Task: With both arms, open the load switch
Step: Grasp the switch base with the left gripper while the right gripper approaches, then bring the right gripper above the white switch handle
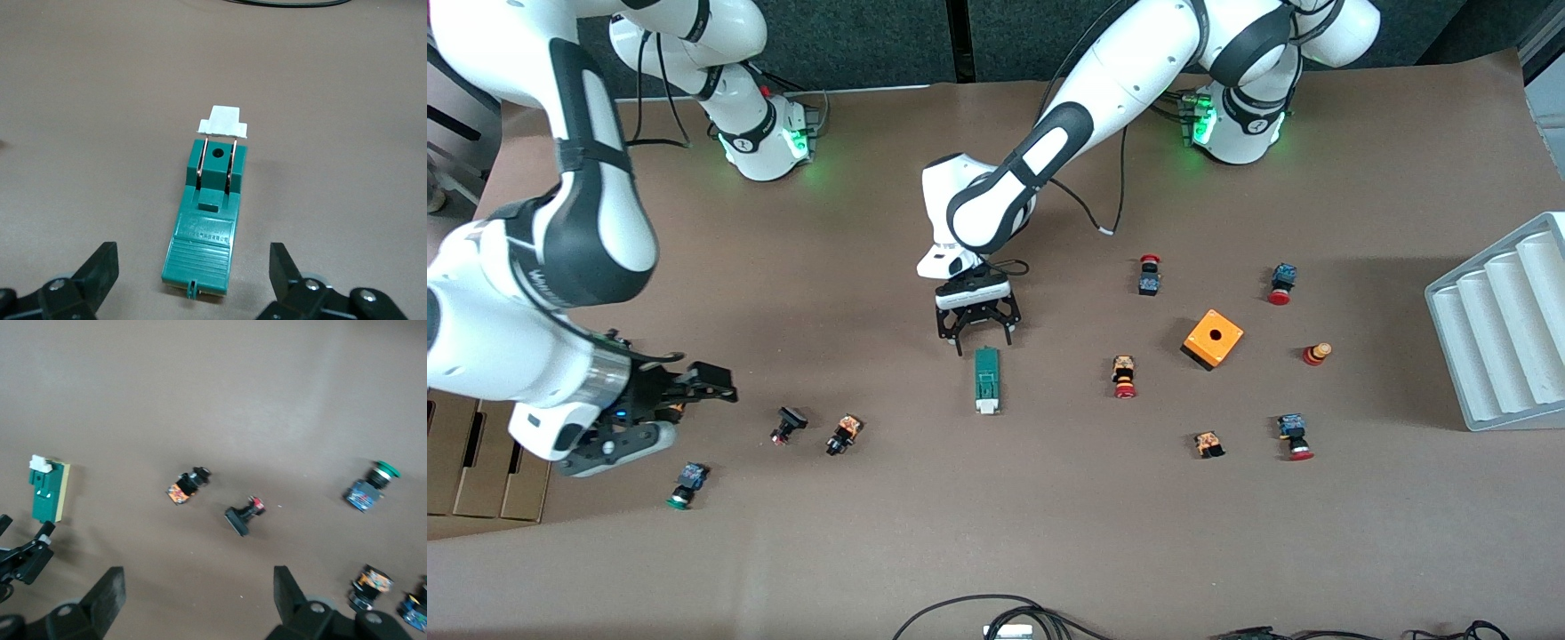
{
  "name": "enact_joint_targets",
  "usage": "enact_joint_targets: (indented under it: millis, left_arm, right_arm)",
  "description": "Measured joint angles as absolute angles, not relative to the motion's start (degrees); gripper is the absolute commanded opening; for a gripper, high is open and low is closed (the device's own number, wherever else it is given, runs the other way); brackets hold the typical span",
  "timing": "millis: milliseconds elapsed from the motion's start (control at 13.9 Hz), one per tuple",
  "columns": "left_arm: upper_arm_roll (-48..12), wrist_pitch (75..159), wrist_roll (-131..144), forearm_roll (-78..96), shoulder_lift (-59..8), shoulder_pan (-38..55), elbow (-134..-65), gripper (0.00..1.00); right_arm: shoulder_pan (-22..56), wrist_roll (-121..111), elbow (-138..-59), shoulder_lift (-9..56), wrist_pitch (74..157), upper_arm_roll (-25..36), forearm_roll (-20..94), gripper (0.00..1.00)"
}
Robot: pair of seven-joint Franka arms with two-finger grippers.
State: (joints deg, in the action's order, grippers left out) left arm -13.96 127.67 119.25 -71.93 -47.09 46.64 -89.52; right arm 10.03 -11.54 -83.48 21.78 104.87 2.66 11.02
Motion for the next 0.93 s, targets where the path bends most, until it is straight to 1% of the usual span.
enact_joint_targets:
  millis: [287,574,717,789,932]
  left_arm:
    - [-13.81,127.67,120.52,-75.57,-48.27,46.64,-89.55,1.00]
    - [-13.78,128.72,123.15,-78.31,-49.49,46.64,-89.55,1.00]
    - [-13.73,128.77,123.61,-79.20,-49.59,46.64,-89.55,0.97]
    - [-13.72,128.77,123.62,-79.35,-49.60,46.64,-89.55,0.94]
    - [-13.70,128.78,123.63,-79.84,-49.71,46.64,-89.55,0.94]
  right_arm:
    - [14.01,-12.73,-83.48,22.05,106.88,2.64,11.02,0.99]
    - [14.26,-16.66,-83.67,23.00,109.29,2.88,11.09,0.99]
    - [15.46,-20.51,-83.72,23.65,109.67,2.77,11.21,0.99]
    - [16.43,-22.70,-83.76,24.08,109.67,2.73,11.21,0.99]
    - [18.49,-28.81,-83.85,25.25,110.11,2.71,11.21,0.99]
